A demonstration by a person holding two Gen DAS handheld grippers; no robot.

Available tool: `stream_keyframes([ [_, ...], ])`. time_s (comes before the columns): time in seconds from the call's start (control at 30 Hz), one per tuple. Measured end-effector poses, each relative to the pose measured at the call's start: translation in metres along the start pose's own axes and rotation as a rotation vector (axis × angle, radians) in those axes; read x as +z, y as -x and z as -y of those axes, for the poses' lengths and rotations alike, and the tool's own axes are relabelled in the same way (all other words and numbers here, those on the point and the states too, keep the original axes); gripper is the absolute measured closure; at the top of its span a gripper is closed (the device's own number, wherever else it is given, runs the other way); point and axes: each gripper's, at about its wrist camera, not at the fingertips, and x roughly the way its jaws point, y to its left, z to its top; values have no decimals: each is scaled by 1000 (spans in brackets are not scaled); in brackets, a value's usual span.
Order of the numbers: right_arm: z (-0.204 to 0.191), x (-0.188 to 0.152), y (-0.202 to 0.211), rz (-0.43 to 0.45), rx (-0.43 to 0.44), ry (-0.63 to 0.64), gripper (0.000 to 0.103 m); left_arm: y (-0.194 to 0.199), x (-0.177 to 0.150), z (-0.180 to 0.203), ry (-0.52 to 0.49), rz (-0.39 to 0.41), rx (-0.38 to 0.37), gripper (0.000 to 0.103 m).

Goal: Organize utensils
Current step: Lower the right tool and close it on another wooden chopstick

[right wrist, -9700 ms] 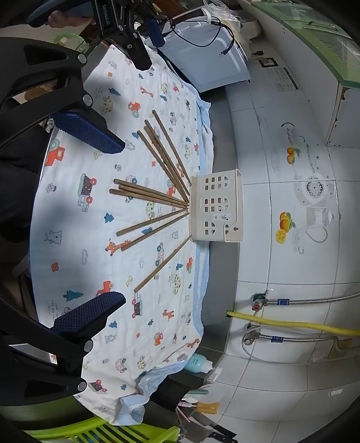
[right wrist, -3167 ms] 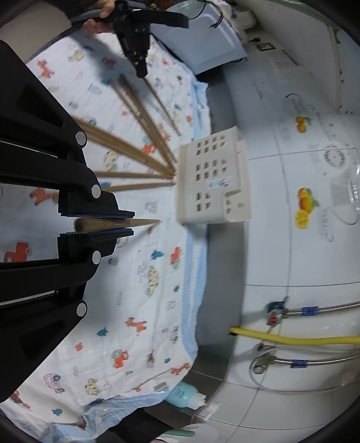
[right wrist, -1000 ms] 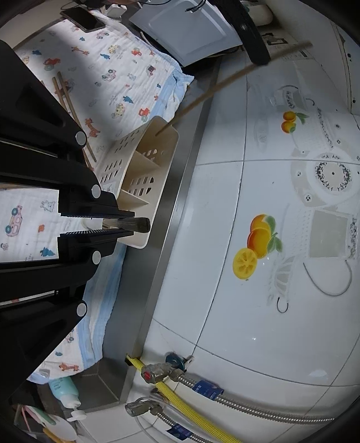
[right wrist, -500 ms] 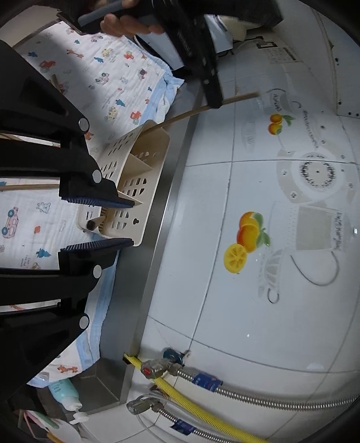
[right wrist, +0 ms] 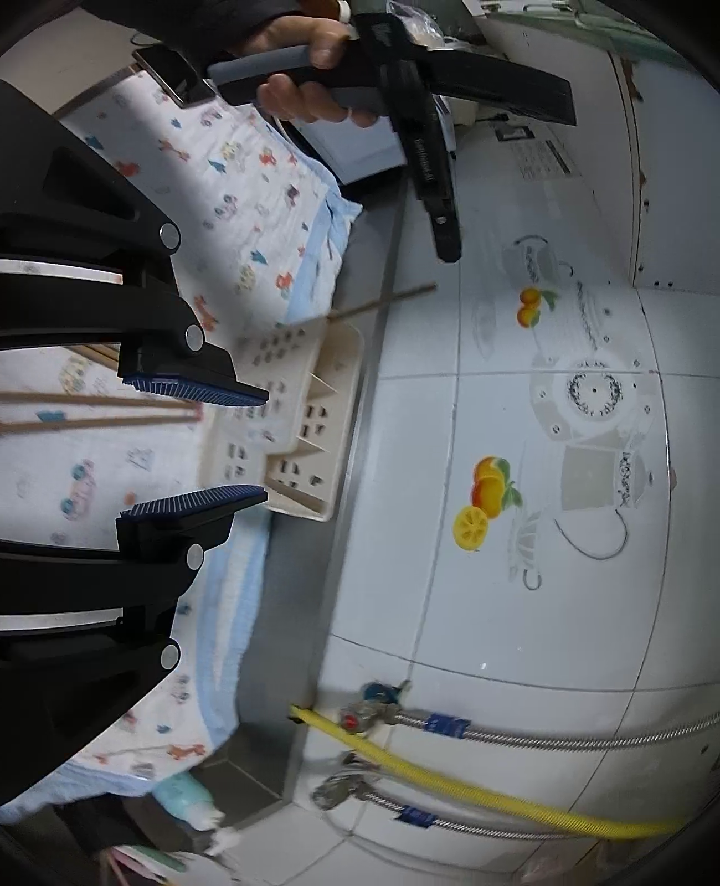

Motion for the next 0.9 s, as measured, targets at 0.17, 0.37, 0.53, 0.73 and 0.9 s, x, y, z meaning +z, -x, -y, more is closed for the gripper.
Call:
stream_keyframes([
  [0.17,-6,-46,6,-30,-12,-24,74,27,-29,-6,-2,-28,-4,95],
  [0.37,-6,-106,-3,-108,-17,-90,74,48,-88,-13,-13,-101,-12,95],
  [0.53,-1,-141,-11,-157,-11,-150,74,48,-137,-21,-17,-183,-14,95],
  [0.73,2,-159,-22,-193,-21,-174,74,29,-184,-25,-40,-298,-26,95],
  [0.9,2,-165,-31,-215,-24,-163,75,12,-208,-29,-29,-365,-35,95],
])
